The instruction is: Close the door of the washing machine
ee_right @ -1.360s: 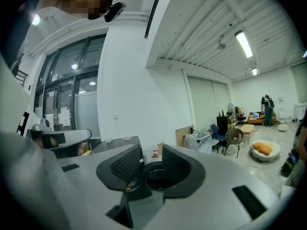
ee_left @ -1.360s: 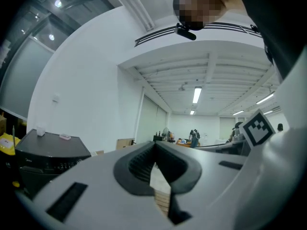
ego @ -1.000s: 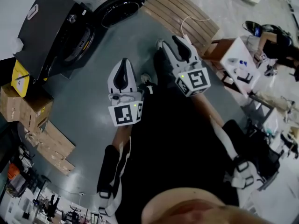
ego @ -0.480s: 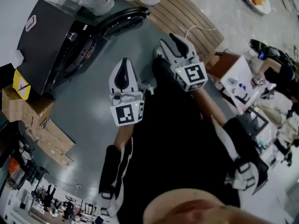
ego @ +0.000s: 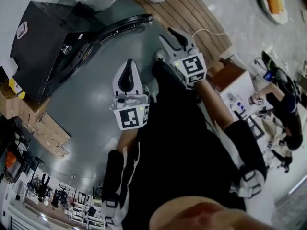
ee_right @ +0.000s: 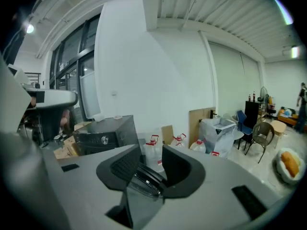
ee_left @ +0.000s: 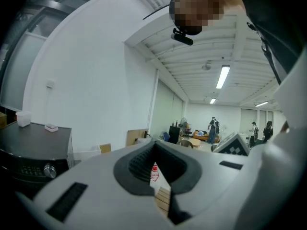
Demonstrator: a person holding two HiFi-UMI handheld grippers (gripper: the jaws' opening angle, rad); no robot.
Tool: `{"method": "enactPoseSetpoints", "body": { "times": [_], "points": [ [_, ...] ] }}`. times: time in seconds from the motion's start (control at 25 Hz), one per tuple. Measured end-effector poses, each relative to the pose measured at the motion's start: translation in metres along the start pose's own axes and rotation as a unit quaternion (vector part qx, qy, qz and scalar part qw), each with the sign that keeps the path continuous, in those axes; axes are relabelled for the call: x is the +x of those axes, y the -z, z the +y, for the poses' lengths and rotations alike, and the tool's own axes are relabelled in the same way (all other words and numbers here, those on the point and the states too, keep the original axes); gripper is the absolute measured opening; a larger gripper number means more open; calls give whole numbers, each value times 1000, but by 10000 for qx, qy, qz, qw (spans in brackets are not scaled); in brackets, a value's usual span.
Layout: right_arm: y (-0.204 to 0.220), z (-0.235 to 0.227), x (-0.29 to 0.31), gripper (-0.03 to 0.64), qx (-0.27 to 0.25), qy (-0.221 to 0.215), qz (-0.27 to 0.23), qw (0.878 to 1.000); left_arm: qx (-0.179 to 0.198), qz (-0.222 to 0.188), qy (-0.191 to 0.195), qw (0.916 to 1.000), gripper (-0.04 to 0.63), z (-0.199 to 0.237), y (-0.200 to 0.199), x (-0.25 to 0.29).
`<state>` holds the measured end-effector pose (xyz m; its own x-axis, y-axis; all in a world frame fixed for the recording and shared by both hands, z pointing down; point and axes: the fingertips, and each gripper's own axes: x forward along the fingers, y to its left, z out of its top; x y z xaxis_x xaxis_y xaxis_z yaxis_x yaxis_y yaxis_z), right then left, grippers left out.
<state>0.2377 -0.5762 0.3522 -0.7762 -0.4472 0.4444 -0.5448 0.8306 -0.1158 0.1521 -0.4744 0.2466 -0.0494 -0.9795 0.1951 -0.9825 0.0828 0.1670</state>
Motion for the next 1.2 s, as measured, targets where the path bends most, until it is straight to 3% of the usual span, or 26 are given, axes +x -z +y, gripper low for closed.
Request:
{"method": "enactPoseSetpoints", "body": {
  "times": [0.08,0.24,0.44,0.92,1.2],
  "points": [
    [12,-11,25,140,14,-121,191,9997,-66,97,-98,9999,5,6,4,14],
    [50,-7,115,140,-43,-393,598,9974,-80,64,-291,9995,5,63,21,41],
    [100,-25,175,140,-438,-805,1254,9879,-115,207,-566,9981,5,78,41,70],
    [225,-51,289,140,-1525,-1726,2452,9417,-269,412,-955,9942,5,95,84,108],
    [274,-67,325,140,-2164,-1936,2930,9109,-334,479,-1100,9922,5,100,101,124]
  ]
}}
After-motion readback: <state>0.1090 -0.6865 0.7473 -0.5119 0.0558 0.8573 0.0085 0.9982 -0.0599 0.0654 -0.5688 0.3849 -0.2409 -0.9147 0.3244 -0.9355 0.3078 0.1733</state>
